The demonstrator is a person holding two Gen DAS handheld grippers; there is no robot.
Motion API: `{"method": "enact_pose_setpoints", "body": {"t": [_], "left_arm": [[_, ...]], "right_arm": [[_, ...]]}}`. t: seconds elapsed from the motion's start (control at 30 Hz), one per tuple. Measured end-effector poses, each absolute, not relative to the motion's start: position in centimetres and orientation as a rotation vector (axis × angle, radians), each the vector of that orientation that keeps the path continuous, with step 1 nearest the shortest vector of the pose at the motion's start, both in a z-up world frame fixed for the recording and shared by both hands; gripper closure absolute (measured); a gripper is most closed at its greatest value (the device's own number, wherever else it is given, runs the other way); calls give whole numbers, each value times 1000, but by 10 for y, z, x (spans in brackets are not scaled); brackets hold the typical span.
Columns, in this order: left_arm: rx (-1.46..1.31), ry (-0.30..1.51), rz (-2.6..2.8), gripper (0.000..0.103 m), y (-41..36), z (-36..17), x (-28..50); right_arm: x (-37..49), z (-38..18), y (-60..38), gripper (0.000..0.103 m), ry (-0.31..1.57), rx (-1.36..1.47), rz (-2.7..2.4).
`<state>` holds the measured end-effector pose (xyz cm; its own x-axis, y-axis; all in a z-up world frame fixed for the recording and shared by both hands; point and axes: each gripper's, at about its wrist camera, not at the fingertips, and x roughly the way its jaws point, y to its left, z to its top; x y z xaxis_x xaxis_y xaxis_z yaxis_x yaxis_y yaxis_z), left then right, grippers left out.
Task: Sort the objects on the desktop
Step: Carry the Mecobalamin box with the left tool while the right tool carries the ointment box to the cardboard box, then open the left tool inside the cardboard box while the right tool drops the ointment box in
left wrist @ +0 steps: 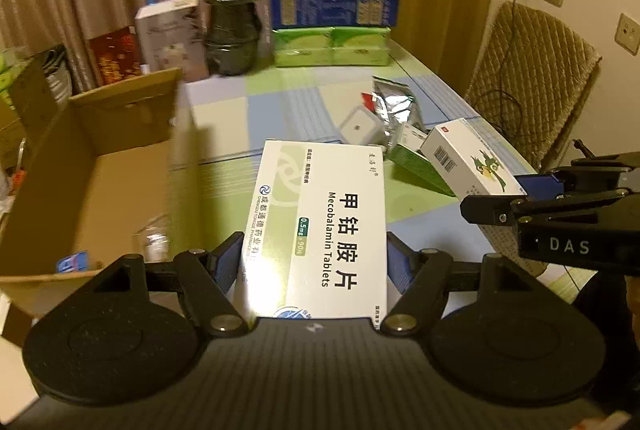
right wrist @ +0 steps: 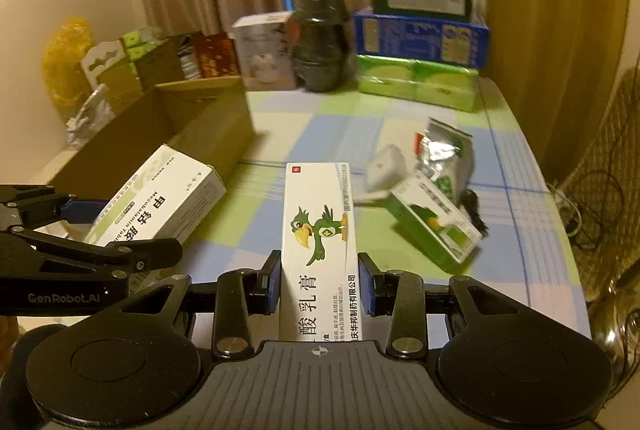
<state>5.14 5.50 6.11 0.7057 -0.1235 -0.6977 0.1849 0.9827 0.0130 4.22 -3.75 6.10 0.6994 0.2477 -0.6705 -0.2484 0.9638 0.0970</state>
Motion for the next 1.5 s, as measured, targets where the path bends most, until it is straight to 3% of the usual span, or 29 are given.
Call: {"method": "enact_pose_setpoints", "body": {"t": [0.8,1.5], "left_arm": [[23,719,29,35,162,91,-8],[36,747,117,35,268,93,56]], "right_arm": [[42,84,64,68,680,-83,456],[134,76,168,68,725,-15,554]]}}
